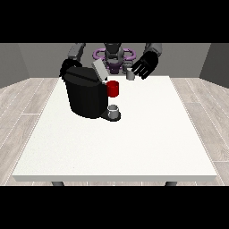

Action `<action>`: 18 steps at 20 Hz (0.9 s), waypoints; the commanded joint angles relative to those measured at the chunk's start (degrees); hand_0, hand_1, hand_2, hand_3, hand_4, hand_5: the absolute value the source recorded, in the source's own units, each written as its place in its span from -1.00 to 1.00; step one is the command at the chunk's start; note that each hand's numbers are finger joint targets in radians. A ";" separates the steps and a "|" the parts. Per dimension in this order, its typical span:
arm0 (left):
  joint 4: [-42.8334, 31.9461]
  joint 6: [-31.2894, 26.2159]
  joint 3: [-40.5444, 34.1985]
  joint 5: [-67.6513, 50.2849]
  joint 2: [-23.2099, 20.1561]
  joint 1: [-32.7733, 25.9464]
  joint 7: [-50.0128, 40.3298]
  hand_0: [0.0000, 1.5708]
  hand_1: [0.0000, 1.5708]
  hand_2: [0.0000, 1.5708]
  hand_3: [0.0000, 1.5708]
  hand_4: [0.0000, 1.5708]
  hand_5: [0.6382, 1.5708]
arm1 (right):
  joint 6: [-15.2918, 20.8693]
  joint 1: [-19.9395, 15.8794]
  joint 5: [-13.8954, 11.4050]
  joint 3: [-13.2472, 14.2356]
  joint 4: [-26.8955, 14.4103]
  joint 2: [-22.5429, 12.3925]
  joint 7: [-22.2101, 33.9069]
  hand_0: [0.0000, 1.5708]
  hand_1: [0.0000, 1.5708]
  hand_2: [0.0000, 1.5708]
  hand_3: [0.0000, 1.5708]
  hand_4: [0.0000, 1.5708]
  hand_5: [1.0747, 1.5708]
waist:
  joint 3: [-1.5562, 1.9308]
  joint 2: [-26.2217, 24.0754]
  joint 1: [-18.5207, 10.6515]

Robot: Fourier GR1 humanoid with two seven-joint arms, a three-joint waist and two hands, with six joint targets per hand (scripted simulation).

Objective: Insert the coffee pod into the coffee machine and close the lid

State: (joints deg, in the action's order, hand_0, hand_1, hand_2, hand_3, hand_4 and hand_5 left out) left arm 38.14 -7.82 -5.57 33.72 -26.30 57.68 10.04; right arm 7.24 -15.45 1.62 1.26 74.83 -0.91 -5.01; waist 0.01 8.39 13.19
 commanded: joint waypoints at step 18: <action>-2.51 -0.51 -1.38 1.90 -0.16 9.63 -4.49 0.65 0.65 0.67 0.56 -0.37 1.00 | 2.00 -4.10 -1.47 0.47 4.48 -1.35 3.58 -1.00 -1.00 -1.00 -1.00 -0.34 1.00 | 0.00 5.25 4.25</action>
State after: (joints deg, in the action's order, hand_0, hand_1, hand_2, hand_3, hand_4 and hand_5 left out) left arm 36.63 -7.23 -6.70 35.43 -26.07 66.32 6.40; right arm 9.03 -19.64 0.28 1.65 78.75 -1.99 -2.41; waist 0.01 13.45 16.83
